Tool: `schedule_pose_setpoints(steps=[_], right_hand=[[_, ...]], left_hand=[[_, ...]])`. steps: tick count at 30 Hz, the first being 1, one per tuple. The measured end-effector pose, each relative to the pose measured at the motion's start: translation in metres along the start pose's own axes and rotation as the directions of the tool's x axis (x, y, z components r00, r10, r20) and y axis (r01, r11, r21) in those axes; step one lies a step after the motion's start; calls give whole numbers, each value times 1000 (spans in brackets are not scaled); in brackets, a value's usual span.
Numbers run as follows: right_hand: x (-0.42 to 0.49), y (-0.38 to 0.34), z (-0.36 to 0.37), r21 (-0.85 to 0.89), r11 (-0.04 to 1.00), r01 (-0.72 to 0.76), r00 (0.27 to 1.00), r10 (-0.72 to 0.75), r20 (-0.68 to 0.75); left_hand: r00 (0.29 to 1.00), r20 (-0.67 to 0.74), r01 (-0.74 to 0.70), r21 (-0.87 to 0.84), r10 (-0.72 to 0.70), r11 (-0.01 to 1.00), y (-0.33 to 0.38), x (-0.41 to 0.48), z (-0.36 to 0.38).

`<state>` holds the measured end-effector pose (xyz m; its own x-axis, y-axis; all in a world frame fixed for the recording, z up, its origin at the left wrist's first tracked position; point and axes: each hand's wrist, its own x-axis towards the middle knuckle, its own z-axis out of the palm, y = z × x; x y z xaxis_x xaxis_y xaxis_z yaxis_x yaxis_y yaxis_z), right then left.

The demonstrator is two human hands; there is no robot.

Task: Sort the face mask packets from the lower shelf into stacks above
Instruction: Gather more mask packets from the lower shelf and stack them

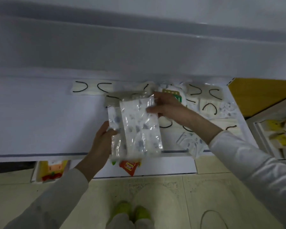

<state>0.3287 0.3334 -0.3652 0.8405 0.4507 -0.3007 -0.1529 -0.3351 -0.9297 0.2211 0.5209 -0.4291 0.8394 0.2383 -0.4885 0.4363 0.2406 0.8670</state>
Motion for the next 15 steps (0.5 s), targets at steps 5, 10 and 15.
schedule_pose_setpoints(steps=[5, 10, 15], right_hand=[[5, 36, 54, -238, 971, 25, 990, -58, -132], [-10, 65, 82, -246, 969, 25, 949, -100, -298], [-31, 88, 59, -232, 959, -164, 852, 19, -523]], left_hand=[[988, 0, 151, -179, -153, 972, -2, 0, -1], [999, 0, 51, 175, -52, 983, -18, -6, -3], [999, -32, 39, 163, -34, 986, -26, -3, 6]])
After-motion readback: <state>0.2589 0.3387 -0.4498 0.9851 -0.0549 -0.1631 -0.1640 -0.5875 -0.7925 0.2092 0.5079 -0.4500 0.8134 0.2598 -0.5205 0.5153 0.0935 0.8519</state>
